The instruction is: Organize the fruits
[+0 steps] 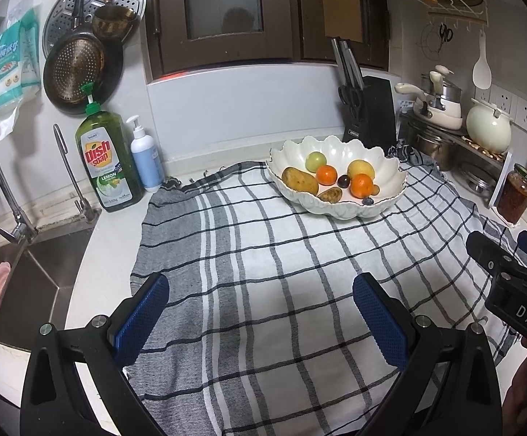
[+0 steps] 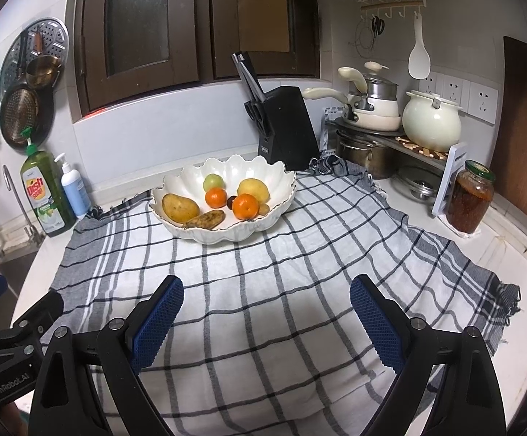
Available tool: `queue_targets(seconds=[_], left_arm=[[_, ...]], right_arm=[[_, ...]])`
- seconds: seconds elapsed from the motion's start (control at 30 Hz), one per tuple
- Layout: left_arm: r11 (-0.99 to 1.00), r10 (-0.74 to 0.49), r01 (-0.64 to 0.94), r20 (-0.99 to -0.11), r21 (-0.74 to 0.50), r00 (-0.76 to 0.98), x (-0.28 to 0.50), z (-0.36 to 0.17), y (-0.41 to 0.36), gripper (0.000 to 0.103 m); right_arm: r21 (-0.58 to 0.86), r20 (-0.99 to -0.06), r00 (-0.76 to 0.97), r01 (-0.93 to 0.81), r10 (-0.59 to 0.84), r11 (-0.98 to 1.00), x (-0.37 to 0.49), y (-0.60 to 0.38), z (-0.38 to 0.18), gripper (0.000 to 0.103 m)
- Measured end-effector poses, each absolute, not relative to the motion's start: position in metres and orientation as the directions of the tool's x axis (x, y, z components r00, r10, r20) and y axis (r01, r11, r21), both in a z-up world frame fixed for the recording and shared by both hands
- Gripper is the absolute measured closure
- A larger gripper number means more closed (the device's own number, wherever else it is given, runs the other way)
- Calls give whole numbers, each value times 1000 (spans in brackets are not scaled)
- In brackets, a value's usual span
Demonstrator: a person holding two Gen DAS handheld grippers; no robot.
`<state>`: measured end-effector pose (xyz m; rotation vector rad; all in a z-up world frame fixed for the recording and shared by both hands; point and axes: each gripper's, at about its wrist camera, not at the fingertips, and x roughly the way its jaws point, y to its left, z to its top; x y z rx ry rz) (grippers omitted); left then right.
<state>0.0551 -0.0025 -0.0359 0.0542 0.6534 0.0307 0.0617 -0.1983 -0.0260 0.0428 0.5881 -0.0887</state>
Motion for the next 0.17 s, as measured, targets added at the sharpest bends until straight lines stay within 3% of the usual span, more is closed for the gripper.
queue_targets(seconds=[0.17], left_arm=[[998, 44, -9, -609, 61, 792, 57, -38, -3, 0]], right_arm=[[15, -561, 825, 98, -73, 995, 62, -197, -31, 9]])
